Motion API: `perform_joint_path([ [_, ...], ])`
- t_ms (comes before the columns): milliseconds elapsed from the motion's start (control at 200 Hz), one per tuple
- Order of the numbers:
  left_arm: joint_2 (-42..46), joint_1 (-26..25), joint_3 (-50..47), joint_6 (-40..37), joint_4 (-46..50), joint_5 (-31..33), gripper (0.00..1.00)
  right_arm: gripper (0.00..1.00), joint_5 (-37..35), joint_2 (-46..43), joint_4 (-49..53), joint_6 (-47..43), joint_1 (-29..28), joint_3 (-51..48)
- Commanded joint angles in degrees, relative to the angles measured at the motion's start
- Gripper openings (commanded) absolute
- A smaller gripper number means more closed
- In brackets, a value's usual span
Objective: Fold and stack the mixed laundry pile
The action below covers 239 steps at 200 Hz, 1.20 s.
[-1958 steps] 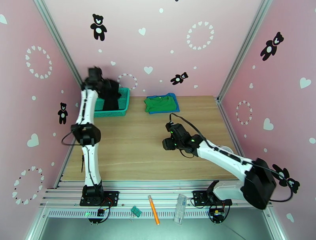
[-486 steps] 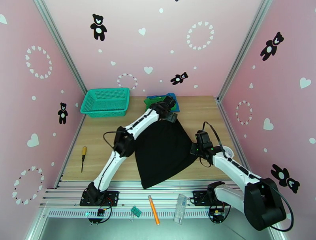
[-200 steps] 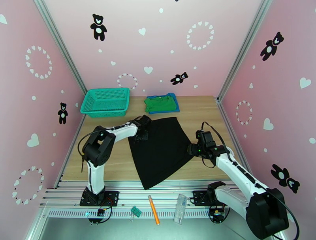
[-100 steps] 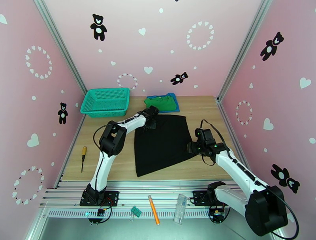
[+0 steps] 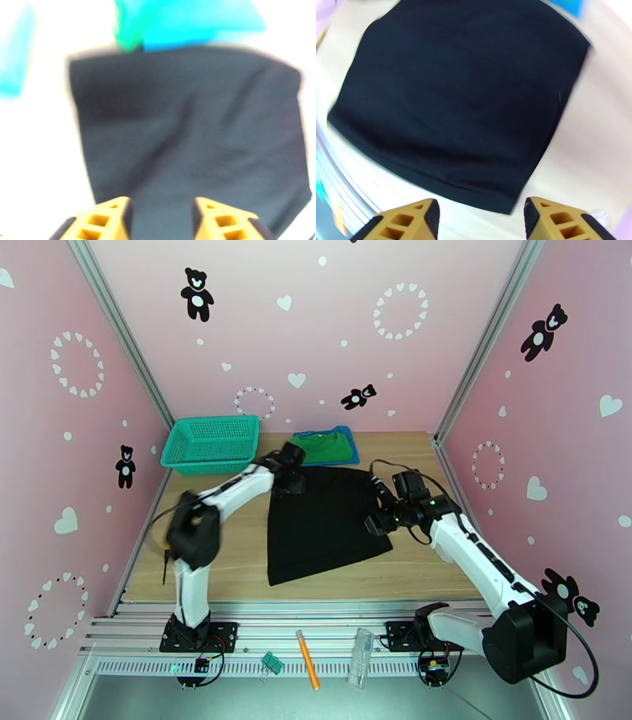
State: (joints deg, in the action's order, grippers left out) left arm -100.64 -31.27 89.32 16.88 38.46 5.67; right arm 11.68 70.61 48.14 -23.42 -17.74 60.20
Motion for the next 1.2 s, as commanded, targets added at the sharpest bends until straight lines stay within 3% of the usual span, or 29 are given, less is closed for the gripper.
perform_joint_path([
  [0,12.29,0.02,-6.31,0.31,-0.89,3.45,0.59,0.65,-2.97,2.27,10.02,-28.63,-0.78,1.60],
  [155,22.92,0.07,-17.79,5.34,-3.21,3.47,0.59,0.64,-5.72,8.68,8.41,-37.93,-0.89,1.22],
  [420,33.79,0.07,-30.29,9.94,-5.74,3.37,0.59,0.57,-12.31,18.94,1.13,-40.65,-0.98,-2.32],
  [1056,34.13,0.04,-32.45,9.66,-3.76,3.08,0.59,0.58,-14.89,25.12,-1.03,-41.00,-1.29,-4.04],
  [1191,34.07,0.04,-32.45,9.83,-3.59,2.54,0.59,0.46,-14.80,25.40,-1.16,-40.83,-1.64,-4.15],
])
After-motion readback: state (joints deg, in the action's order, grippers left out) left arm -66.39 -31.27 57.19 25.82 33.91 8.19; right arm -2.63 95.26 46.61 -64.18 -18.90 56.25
